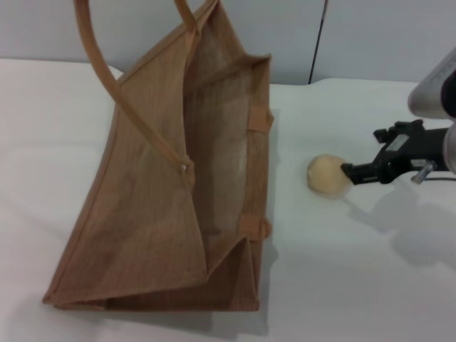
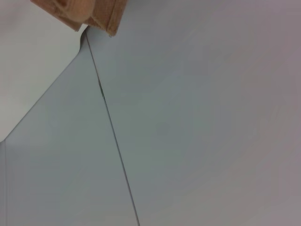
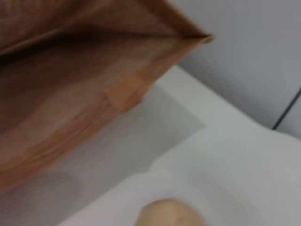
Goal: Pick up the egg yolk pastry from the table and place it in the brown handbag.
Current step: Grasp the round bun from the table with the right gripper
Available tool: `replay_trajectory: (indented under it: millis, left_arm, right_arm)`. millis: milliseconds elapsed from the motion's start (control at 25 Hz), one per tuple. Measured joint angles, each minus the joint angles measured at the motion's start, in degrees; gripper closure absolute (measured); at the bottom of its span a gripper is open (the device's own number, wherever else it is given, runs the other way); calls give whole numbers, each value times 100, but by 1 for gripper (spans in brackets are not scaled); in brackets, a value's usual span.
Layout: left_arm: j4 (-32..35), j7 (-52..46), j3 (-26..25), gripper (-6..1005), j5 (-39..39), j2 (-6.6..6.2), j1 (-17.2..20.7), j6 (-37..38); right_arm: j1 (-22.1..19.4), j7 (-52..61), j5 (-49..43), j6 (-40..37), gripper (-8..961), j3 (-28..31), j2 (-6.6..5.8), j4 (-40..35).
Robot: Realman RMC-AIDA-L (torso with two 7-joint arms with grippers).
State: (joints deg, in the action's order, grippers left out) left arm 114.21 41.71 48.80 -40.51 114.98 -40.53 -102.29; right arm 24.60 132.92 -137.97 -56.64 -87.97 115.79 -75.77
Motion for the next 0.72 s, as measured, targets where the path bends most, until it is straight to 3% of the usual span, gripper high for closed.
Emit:
replay_trajectory:
  millis: [720]
  left_arm:
    - [14, 13, 13, 879, 0, -26, -105, -16]
  right_arm:
    - [591, -45, 264, -128, 53, -253, -4, 711]
